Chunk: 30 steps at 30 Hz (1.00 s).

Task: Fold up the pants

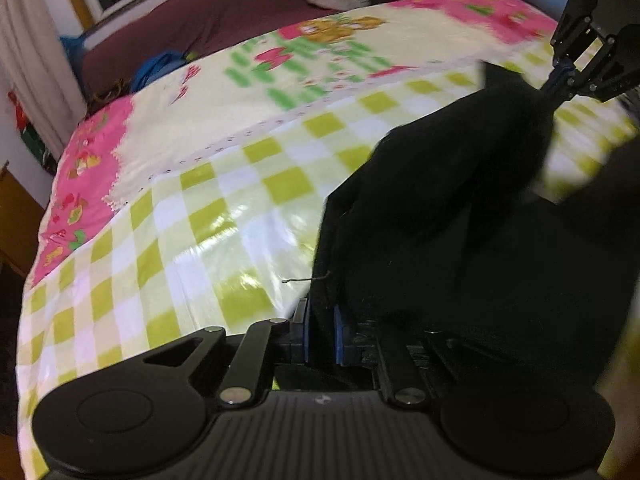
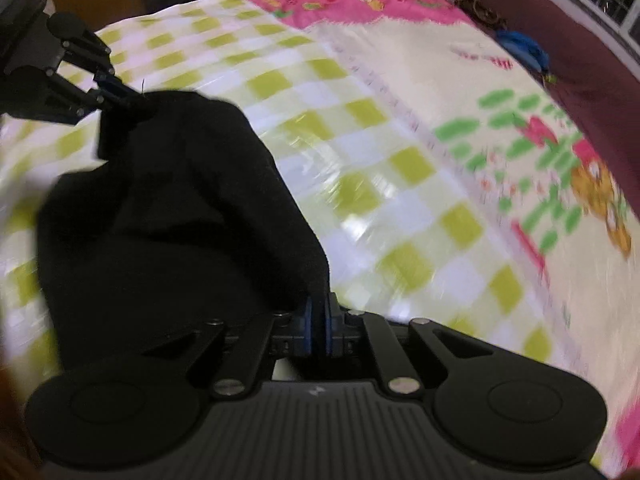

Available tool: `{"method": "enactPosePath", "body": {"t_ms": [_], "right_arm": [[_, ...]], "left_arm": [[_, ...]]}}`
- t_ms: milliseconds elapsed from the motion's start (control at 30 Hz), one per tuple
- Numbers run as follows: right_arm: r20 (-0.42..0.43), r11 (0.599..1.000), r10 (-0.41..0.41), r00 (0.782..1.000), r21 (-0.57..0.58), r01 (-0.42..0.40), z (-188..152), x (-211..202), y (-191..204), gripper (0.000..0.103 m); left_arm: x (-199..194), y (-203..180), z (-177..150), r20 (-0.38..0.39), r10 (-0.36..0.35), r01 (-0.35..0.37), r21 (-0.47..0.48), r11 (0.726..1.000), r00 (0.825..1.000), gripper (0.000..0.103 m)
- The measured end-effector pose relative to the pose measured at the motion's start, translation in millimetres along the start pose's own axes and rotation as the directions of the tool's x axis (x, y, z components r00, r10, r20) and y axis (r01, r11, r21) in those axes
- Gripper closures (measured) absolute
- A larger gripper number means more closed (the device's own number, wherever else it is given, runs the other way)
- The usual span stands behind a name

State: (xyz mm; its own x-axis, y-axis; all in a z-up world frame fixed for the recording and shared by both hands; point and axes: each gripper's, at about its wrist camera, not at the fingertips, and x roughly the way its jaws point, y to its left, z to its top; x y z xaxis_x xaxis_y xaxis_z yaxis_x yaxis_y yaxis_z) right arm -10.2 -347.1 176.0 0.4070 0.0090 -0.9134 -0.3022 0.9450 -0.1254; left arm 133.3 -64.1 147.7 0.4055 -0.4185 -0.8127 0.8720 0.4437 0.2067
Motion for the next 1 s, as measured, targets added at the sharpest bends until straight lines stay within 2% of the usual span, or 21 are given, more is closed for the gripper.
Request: {"method": "enactPosePath", "body": {"t_ms": [100,167,233,300,333,467,533,600,667,733,867,933,1000], "right_arm": [[-0.076,0.999,0.035,0.997,0.041,-0.032,-48.0,-20.5,40.6,0.101],[-0.171,0.987,0.119,0.978,0.127,-0.098,-83.3,-6.0,65.7,0.103],[-0.222,0.975,0.165,0.961,0.182,-0.125,-111.1,17.1,83.8,0.103],[-0.282,0.966,0.196,0.939,0.222,-0.134,-127.8,45.1,95.0,0.103],[-0.286,0.97,0.18,0.941,0.211,-0.121,-128.3,51.5,99.6,0.102],[-0.169,0.992,0.127,0.977,0.03,-0.124,-99.0,49.4,111.8,0.095],[-0.092,0.991,0.11,0.99,-0.073,-0.117,-78.9,47.0,122.0,0.094],[-0.039,0.979,0.12,0.992,-0.163,-0.125,-60.7,50.6,135.9,0.086],[0.014,0.963,0.161,0.987,-0.223,-0.154,-44.8,57.8,152.7,0.066],[0.055,0.944,0.196,0.979,-0.28,-0.173,-35.3,68.1,171.8,0.059],[0.114,0.918,0.197,0.974,-0.37,-0.143,-21.1,93.6,206.8,0.053],[0.124,0.926,0.158,0.98,-0.364,-0.103,-15.5,107.7,217.6,0.055],[0.108,0.939,0.148,0.983,-0.327,-0.106,-7.0,115.6,219.2,0.084]], "left_arm": [[-18.0,-46.4,-27.7,-0.044,0.042,-0.037,0.099,0.994,0.998,0.077],[-11.5,-75.7,-51.2,-0.116,0.027,-0.011,0.144,0.99,0.993,0.076],[1.2,-90.7,-70.1,-0.178,0.018,0.005,0.127,0.992,0.984,0.076],[8.1,-96.5,-79.8,-0.192,0.059,-0.041,0.094,0.995,0.98,0.074],[8.6,-95.8,-80.8,-0.187,0.083,-0.071,0.075,0.995,0.979,0.072],[7.7,-102.4,-80.8,-0.156,0.182,-0.172,0.076,0.982,0.971,0.068],[8.9,-114.1,-82.1,-0.123,0.262,-0.243,0.15,0.958,0.957,0.067],[10.8,-123.8,-84.3,-0.096,0.305,-0.28,0.216,0.935,0.947,0.067],[14.4,-129.8,-88.8,-0.091,0.314,-0.284,0.248,0.926,0.945,0.066],[20.5,-133.1,-95.4,-0.088,0.328,-0.291,0.292,0.911,0.94,0.065],[24.6,-136.4,-101.6,-0.05,0.338,-0.302,0.344,0.889,0.94,0.061],[27.7,-132.1,-100.3,-0.038,0.349,-0.318,0.329,0.889,0.936,0.058],[27.9,-119.8,-95.8,-0.051,0.35,-0.323,0.283,0.903,0.935,0.059]]}}
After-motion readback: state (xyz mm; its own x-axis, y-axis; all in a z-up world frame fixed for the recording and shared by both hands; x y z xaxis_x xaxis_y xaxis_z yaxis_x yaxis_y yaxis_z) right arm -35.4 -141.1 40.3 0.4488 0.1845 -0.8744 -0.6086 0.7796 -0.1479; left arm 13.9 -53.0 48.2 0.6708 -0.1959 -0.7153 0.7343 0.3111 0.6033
